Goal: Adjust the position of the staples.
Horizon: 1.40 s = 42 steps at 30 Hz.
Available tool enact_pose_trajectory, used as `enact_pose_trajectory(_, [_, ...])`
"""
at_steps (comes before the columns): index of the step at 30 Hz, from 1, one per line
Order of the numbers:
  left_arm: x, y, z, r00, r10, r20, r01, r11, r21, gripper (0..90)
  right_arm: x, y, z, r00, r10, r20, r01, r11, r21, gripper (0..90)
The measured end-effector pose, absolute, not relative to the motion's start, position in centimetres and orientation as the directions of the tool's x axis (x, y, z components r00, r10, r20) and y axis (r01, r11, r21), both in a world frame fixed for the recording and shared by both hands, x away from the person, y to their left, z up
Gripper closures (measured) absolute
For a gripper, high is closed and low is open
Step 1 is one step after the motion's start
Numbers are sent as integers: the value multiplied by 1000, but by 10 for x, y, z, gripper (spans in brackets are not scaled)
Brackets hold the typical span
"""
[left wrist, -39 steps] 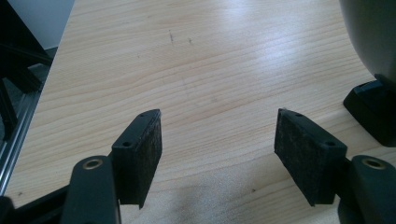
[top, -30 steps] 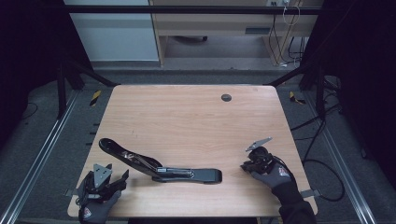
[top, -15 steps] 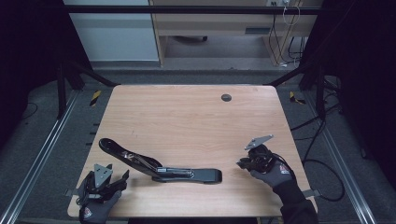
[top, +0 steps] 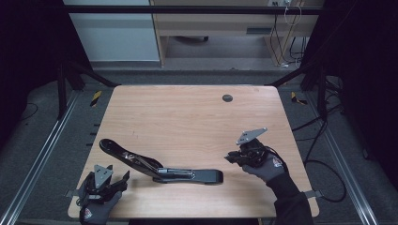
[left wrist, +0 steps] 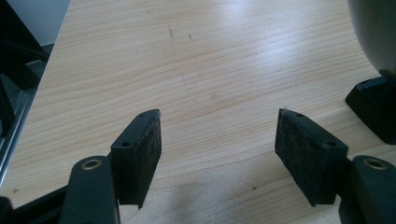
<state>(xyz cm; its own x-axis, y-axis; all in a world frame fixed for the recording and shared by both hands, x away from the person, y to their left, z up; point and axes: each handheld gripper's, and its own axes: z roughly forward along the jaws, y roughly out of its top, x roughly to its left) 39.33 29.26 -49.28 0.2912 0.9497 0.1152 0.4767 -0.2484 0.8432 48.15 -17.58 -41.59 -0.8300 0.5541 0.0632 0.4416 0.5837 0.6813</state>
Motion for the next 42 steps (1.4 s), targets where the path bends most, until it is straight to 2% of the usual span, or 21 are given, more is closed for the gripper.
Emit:
enact_pose_trajectory(18, [393, 293, -493, 290, 951, 108, 476, -241, 846, 308, 495, -125, -392, -910, 412, 40, 323, 647, 691, 782])
enact_pose_trajectory(42, [394, 294, -494, 290, 951, 105, 481, -240, 843, 307, 511, -76, -386, -966, 256, 27, 211, 727, 653, 782])
